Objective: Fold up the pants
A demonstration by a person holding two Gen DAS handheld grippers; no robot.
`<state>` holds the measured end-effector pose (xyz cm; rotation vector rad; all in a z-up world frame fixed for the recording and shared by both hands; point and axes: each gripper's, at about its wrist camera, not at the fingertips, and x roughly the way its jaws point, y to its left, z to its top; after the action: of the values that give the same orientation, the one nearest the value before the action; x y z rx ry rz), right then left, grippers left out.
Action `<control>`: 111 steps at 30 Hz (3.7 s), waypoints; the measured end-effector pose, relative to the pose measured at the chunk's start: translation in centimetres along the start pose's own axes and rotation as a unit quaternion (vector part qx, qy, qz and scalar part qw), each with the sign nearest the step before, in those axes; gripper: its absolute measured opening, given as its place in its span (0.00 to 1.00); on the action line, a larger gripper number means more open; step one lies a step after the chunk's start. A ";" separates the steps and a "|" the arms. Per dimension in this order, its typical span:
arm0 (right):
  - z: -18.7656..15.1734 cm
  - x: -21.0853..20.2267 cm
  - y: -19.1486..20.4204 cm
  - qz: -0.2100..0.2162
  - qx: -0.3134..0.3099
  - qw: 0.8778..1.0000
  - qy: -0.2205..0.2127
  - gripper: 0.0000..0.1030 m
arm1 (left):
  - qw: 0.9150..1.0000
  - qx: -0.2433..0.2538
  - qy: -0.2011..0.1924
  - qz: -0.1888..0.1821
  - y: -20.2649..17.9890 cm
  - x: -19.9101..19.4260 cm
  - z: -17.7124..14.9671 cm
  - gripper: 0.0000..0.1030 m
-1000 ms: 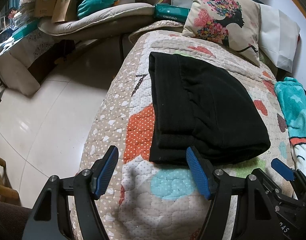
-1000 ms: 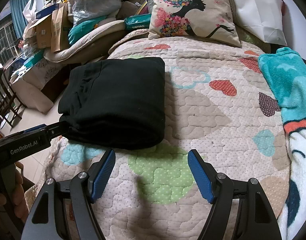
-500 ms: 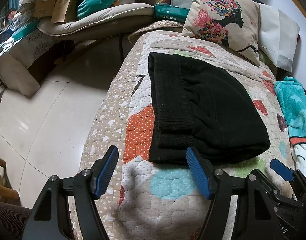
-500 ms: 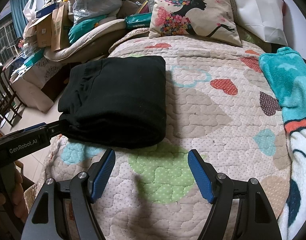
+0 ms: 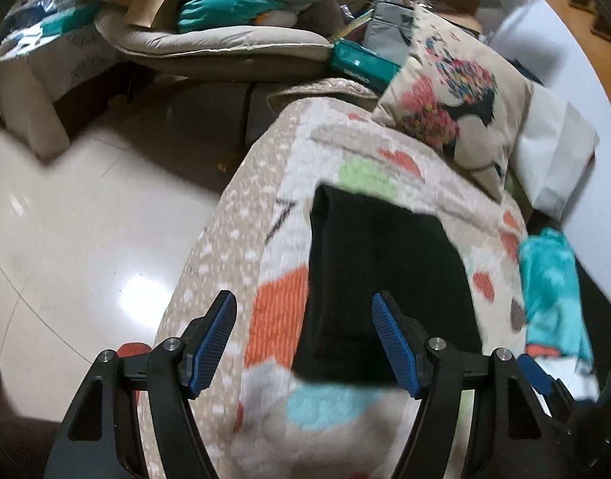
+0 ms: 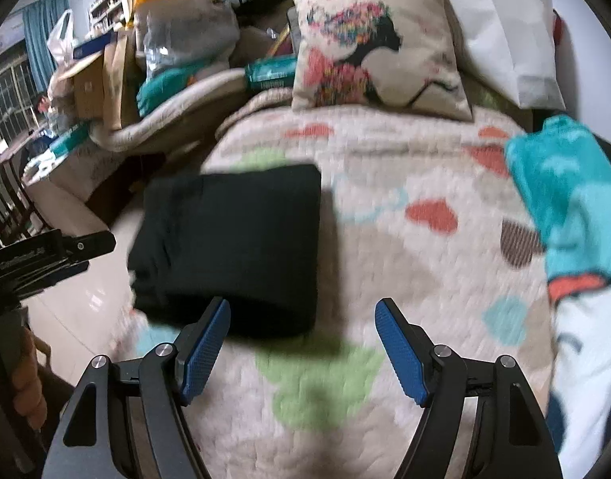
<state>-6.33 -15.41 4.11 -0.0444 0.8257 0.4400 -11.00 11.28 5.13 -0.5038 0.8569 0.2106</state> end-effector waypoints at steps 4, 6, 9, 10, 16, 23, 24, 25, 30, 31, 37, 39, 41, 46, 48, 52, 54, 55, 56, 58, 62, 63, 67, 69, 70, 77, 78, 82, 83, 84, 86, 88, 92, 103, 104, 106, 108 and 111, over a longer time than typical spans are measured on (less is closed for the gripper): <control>3.8 0.4 -0.5 0.010 -0.017 1.000 -0.004 0.81 | 1.000 -0.011 0.026 0.008 -0.3 2.5 3.2 0.68; 5.2 1.8 -0.8 0.018 -0.022 1.000 0.008 0.82 | 0.999 -0.024 0.045 -0.002 -0.3 4.2 4.1 0.68; 6.4 4.7 -1.5 0.042 -0.013 0.998 0.041 0.82 | 0.996 -0.047 0.071 -0.032 0.3 6.6 4.2 0.68; 6.7 5.9 -1.9 0.054 -0.003 0.997 0.054 0.82 | 0.995 -0.046 0.073 -0.039 0.4 7.0 4.0 0.68; 7.2 11.2 -3.4 0.107 0.054 0.988 0.101 0.82 | 0.992 -0.029 0.096 -0.081 0.5 9.0 2.6 0.69; 7.4 14.9 -3.8 0.164 0.103 0.973 0.128 0.82 | 0.986 0.012 0.121 -0.112 -2.1 11.6 1.0 0.78; 7.3 15.4 -3.8 0.171 0.107 0.971 0.132 0.82 | 0.987 0.016 0.114 -0.113 -2.3 11.7 0.9 0.79; 7.2 15.8 -3.9 0.179 0.113 0.968 0.134 0.81 | 0.987 0.014 0.111 -0.116 -2.3 11.8 0.9 0.79; 7.4 16.3 -4.1 0.222 0.129 0.957 0.138 0.59 | 0.981 -0.021 0.120 -0.152 -1.9 11.8 1.6 0.57; 7.6 16.1 -3.9 0.223 0.123 0.957 0.137 0.54 | 0.981 -0.019 0.118 -0.150 -2.0 11.8 1.6 0.54; 8.9 14.7 -2.9 0.209 0.085 0.968 0.113 0.42 | 0.981 -0.006 0.103 -0.162 -4.0 11.3 3.2 0.47; 9.8 14.2 -3.0 0.203 0.077 0.971 0.099 0.41 | 0.981 -0.006 0.098 -0.168 -4.8 11.4 4.0 0.47; 10.7 13.8 -3.4 0.195 0.072 0.974 0.089 0.41 | 0.981 -0.002 0.093 -0.170 -5.9 11.7 4.8 0.47; 12.8 14.3 -5.3 0.178 0.087 0.977 0.074 0.41 | 0.983 0.022 0.077 -0.166 -8.8 12.9 6.4 0.47; 13.4 14.7 -6.0 0.169 0.087 0.979 0.072 0.41 | 0.984 0.035 0.075 -0.158 -9.5 13.8 6.9 0.47; 13.9 16.1 -6.8 0.151 0.082 0.982 0.081 0.40 | 0.986 0.035 0.088 -0.139 -9.7 16.1 7.4 0.47; 13.8 17.1 -7.1 0.143 0.082 0.982 0.088 0.40 | 0.986 0.033 0.095 -0.130 -9.6 16.9 7.5 0.50; 13.6 17.4 -7.2 0.140 0.084 0.983 0.090 0.40 | 0.987 0.031 0.097 -0.126 -9.5 17.2 7.5 0.53; 13.5 17.6 -7.4 0.138 0.087 0.983 0.090 0.41 | 0.987 0.032 0.098 -0.122 -9.5 17.3 7.5 0.56; 13.2 17.9 -7.9 0.131 0.103 0.982 0.089 0.47 | 0.987 0.031 0.100 -0.120 -9.4 17.4 7.6 0.61; 13.0 17.5 -8.7 0.115 0.130 0.981 0.081 0.62 | 0.984 0.001 0.107 -0.140 -8.2 16.9 8.2 0.63; 13.1 17.1 -8.8 0.114 0.129 0.982 0.079 0.62 | 0.984 -0.007 0.107 -0.144 -7.9 16.7 8.4 0.64; 13.5 14.4 -8.5 0.096 0.108 0.988 0.061 0.67 | 0.978 -0.067 0.107 -0.168 -5.5 16.1 9.1 0.67; 13.4 13.1 -8.2 0.087 0.096 0.990 0.056 0.68 | 0.973 -0.098 0.113 -0.177 -4.3 16.2 9.3 0.68; 13.2 12.5 -8.0 0.084 0.088 0.991 0.056 0.68 | 0.971 -0.115 0.119 -0.175 -3.7 16.5 9.3 0.69; 10.4 10.1 -6.2 0.064 0.059 0.994 0.072 0.69 | 0.964 -0.162 0.131 -0.168 -1.9 17.1 9.2 0.70; 9.8 9.5 -5.8 0.063 0.058 0.994 0.072 0.69 | 0.967 -0.154 0.125 -0.163 -2.2 16.5 9.3 0.70; 7.7 7.5 -5.0 0.060 0.063 0.994 0.073 0.69 | 0.982 -0.106 0.090 -0.130 -3.3 13.2 8.8 0.70; 7.0 6.9 -4.9 0.059 0.066 0.993 0.073 0.70 | 0.986 -0.089 0.078 -0.114 -3.6 12.2 8.4 0.70; 6.4 6.5 -4.8 0.056 0.068 0.993 0.074 0.70 | 0.991 -0.067 0.063 -0.093 -4.0 11.0 7.8 0.70; 5.3 5.8 -4.5 0.051 0.070 0.993 0.075 0.71 | 0.998 -0.022 0.031 -0.046 -4.8 8.7 6.4 0.70; 3.9 5.0 -4.2 0.045 0.071 0.993 0.077 0.72 | 1.000 0.020 -0.012 -0.008 -5.6 6.0 4.6 0.70; 1.0 3.8 -3.4 0.022 0.051 0.995 0.077 0.72 | 0.987 0.099 -0.113 0.056 -7.4 0.8 0.8 0.81; -1.7 1.7 -1.6 0.000 0.028 0.998 0.064 0.73 | 0.973 0.120 -0.173 0.090 -7.5 -4.9 -3.6 1.00; -1.8 1.6 -1.4 -0.001 0.025 0.998 0.061 0.73 | 0.976 0.118 -0.161 0.082 -7.3 -4.7 -3.8 1.00; -1.9 1.5 -1.0 -0.003 0.018 0.998 0.056 0.74 | 0.983 0.112 -0.131 0.067 -6.9 -4.0 -4.0 1.00; -2.0 1.6 -0.6 -0.007 0.011 0.998 0.055 0.74 | 0.986 0.110 -0.111 0.060 -6.7 -3.3 -4.2 1.00; -2.1 1.9 -0.3 -0.013 0.002 0.998 0.056 0.75 | 0.986 0.118 -0.095 0.064 -6.9 -2.4 -4.6 1.00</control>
<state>-6.57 -15.43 1.23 -0.0759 0.9357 0.4137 -13.05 3.02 6.80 -0.2039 0.7170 0.2658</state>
